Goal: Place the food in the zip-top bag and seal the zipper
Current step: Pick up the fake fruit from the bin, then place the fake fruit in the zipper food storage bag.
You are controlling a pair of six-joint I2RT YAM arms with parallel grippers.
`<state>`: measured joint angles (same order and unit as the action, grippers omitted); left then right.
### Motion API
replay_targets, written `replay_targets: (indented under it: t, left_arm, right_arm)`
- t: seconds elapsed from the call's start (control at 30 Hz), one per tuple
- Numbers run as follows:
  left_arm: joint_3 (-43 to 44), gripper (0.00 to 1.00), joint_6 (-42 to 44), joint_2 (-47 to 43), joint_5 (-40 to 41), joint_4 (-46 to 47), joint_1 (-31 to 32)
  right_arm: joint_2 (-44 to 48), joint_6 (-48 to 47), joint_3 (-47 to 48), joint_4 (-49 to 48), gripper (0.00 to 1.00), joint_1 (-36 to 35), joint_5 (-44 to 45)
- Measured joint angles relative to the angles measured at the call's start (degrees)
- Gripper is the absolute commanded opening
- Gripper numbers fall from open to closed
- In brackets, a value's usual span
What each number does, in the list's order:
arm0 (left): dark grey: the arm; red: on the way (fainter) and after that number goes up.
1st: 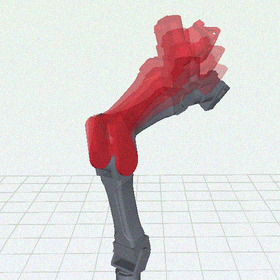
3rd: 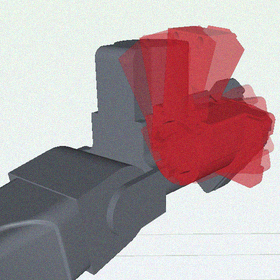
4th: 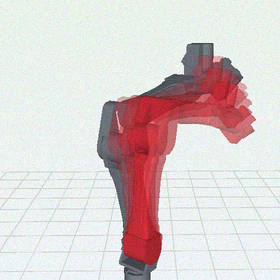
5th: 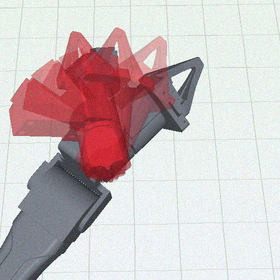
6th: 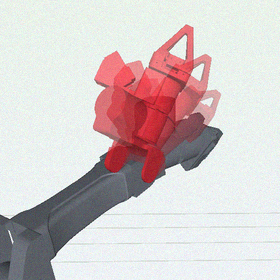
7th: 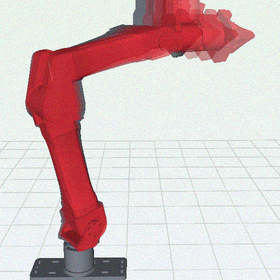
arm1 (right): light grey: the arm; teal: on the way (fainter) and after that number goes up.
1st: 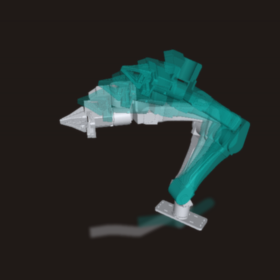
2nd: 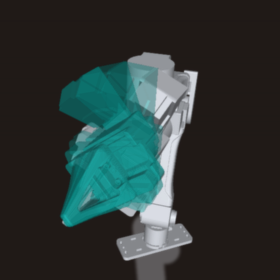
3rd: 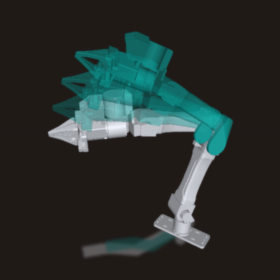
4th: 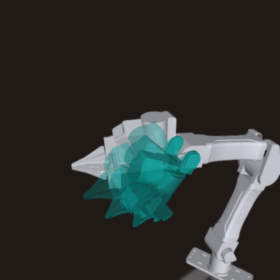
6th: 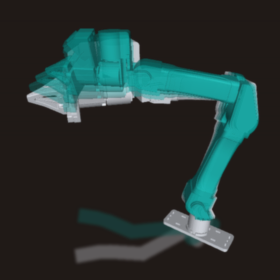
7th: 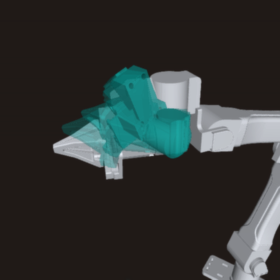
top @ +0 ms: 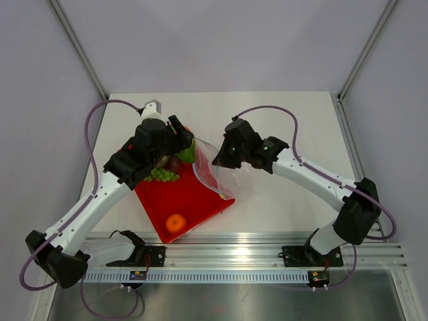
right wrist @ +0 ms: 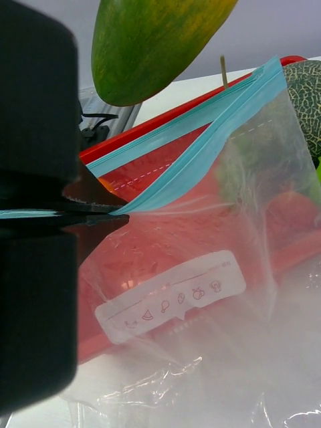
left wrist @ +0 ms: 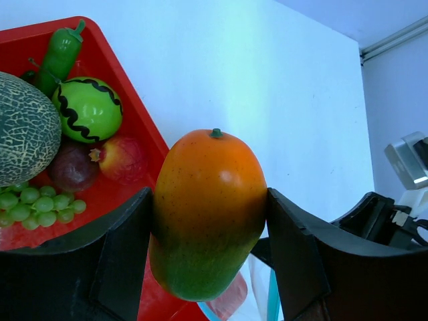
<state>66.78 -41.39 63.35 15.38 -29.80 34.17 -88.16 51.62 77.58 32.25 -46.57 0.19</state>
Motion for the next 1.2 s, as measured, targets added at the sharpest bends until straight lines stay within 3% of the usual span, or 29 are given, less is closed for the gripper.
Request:
replay_targets:
  t: [0.53,1.03,1.1,1.2]
  left_arm:
    - [-8.48,0.29,-2.51,-3.39,-0.26,9.92,0.04]
    - [-13.09,0.29,-3.28,-4.50,0.13,13.14,0.96]
    - [-13.62,0.40,-3.26,-4.48,0.07,13.18,1.16]
    - [-13.79,0.73,-2.78,-4.48,-0.28,13.05,1.38]
  right_arm:
    - [-1.07,5.75,1.29,-3.76,0.00,-0.46,-2.99]
    - [-2.86,9.60,3.63,-8.26,0.00,-0.50,-4.35]
    - [-3.08,9.68,3.85,-8.24,0.00,-0.50,-4.33]
    - [-3.10,9.68,4.17,-8.20,0.00,-0.50,-4.31]
